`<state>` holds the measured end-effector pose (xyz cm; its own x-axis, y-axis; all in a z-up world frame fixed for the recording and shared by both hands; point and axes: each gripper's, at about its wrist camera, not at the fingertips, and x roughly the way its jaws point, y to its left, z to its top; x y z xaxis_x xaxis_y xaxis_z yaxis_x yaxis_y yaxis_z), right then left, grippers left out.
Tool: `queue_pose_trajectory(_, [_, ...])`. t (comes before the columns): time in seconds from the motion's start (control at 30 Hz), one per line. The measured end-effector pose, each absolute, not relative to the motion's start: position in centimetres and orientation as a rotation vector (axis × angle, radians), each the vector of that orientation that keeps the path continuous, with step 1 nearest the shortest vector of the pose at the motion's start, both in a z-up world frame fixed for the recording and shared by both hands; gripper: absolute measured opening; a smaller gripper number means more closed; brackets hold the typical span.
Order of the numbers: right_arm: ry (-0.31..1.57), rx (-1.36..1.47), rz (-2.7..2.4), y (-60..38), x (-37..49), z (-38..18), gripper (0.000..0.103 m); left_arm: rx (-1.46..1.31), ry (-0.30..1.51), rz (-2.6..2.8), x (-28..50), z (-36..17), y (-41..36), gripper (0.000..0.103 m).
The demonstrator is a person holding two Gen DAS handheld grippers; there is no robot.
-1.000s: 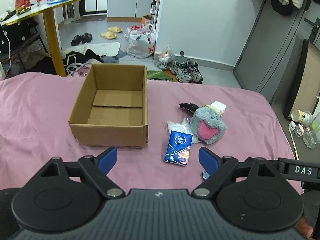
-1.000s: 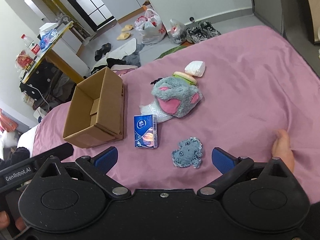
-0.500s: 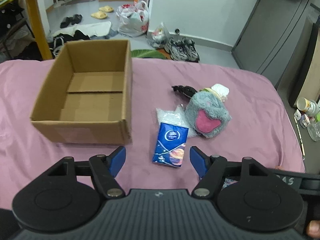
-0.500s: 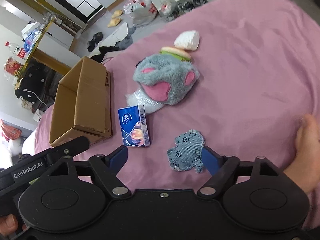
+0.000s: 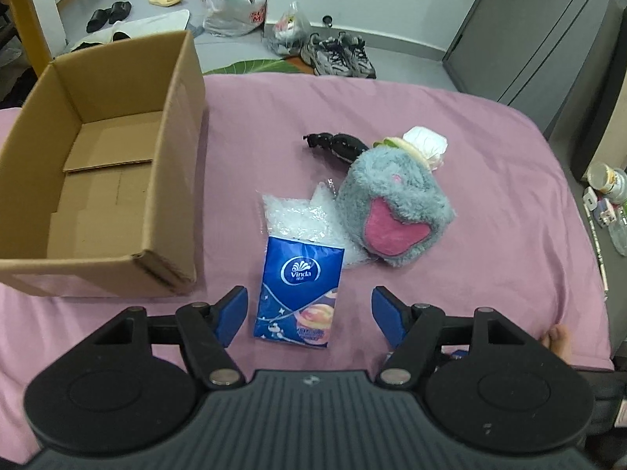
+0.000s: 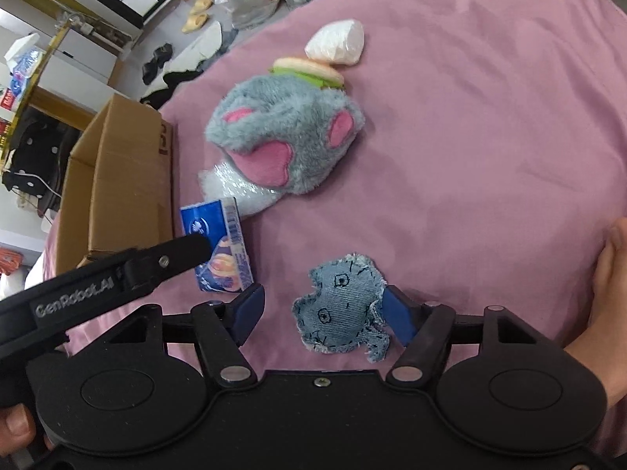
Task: Organize soft objects
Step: 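Grasp the blue Vinda tissue pack with the left gripper while the right grasps the denim plush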
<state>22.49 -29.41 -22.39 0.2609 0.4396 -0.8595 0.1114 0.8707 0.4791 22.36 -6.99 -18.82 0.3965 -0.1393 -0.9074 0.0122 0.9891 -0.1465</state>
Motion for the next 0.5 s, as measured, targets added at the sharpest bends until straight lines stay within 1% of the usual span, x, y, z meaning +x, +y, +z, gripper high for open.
queue_pose_trajectory(0.17, [1.34, 0.469, 0.238, -28.8, 22.8, -23.4, 0.067, -0.121, 1.189, -0.096, 23.2, -20.4, -7.3, 0.07])
queue_pose_trajectory(0.23, [1.357, 0.446, 0.226, -28.5, 23.0, -23.9, 0.064, -0.119, 1.185, -0.081, 23.4, -21.0, -7.4, 0.07])
queue_pose_trajectory(0.3, [1.367, 0.43, 0.233, -28.2, 23.0, -24.2, 0.054, -0.131, 1.191, -0.066, 23.7, -21.7, -7.4, 0.07])
queue_pose_trajectory(0.43, [1.364, 0.413, 0.232, -28.3, 23.0, -24.3, 0.045, -0.109, 1.189, -0.053, 23.8, -22.5, -7.7, 0.07])
queue_pose_trajectory(0.5, [1.352, 0.422, 0.247, -28.5, 22.8, -24.0, 0.035, -0.101, 1.193, -0.045, 23.8, -22.8, -7.7, 0.07])
